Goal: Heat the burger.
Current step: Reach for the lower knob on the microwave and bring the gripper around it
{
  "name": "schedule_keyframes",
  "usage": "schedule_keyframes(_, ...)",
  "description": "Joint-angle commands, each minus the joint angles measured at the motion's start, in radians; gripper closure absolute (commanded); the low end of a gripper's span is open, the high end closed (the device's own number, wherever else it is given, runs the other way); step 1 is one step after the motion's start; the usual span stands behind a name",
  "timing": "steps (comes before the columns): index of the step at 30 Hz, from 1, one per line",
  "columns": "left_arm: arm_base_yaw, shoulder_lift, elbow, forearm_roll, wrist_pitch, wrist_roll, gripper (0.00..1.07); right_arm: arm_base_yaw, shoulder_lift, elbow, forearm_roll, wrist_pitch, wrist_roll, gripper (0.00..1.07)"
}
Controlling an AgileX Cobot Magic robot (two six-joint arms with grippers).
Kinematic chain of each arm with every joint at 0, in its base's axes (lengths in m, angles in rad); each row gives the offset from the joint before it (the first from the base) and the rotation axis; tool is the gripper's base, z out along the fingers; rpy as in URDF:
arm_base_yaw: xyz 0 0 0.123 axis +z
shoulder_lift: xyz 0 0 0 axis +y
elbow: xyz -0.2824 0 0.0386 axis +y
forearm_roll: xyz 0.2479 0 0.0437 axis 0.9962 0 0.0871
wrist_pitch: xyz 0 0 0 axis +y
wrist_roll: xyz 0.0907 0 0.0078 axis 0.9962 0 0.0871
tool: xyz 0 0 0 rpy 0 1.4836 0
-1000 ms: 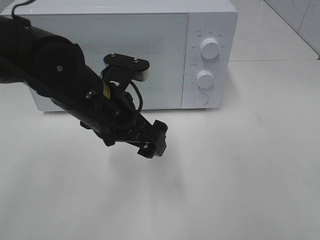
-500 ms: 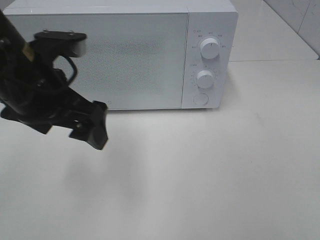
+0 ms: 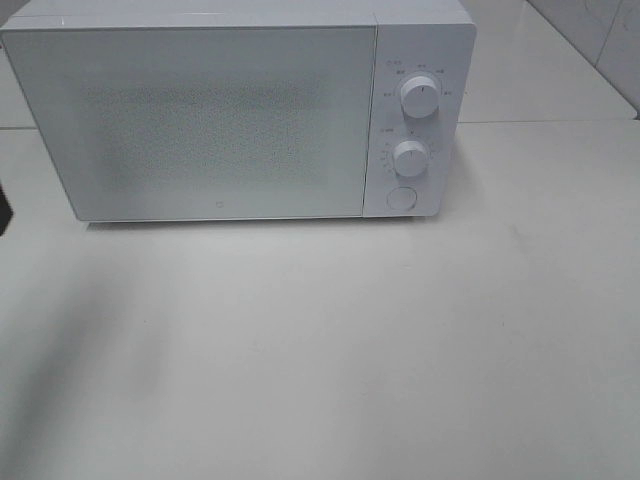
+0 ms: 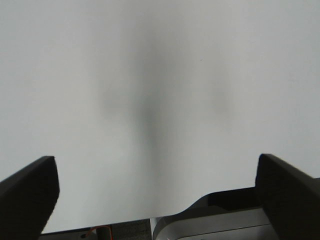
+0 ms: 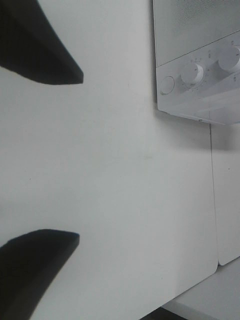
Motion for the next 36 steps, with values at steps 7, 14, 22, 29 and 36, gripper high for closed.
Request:
schedule_keyframes(7, 0.156, -0.161, 0.076, -0.002, 0.076, 0.064, 0.06, -0.005, -0.027, 0.001, 0.0, -0.008, -0.005, 0.31)
schedule_keyframes(14, 0.158, -0.334, 0.284, 0.017, 0.039, 0.076, 0.06, -0.005, -0.027, 0.001, 0.0, -0.008, -0.005, 0.31)
schedule_keyframes(22, 0.158, -0.505, 0.434, 0.017, -0.028, 0.115, 0.06, -0.005, -0.027, 0.001, 0.0, -0.008, -0.005, 0.31)
schedule_keyframes(29, 0.158, -0.644, 0.514, 0.018, -0.055, 0.123, 0.06, -0.005, -0.027, 0.001, 0.0, -0.008, -0.005, 0.31)
schedule_keyframes(36, 0.158, -0.785, 0.52, 0.016, -0.047, 0.135, 0.06, -0.005, -0.027, 0.001, 0.0, -0.008, -0.005, 0.31)
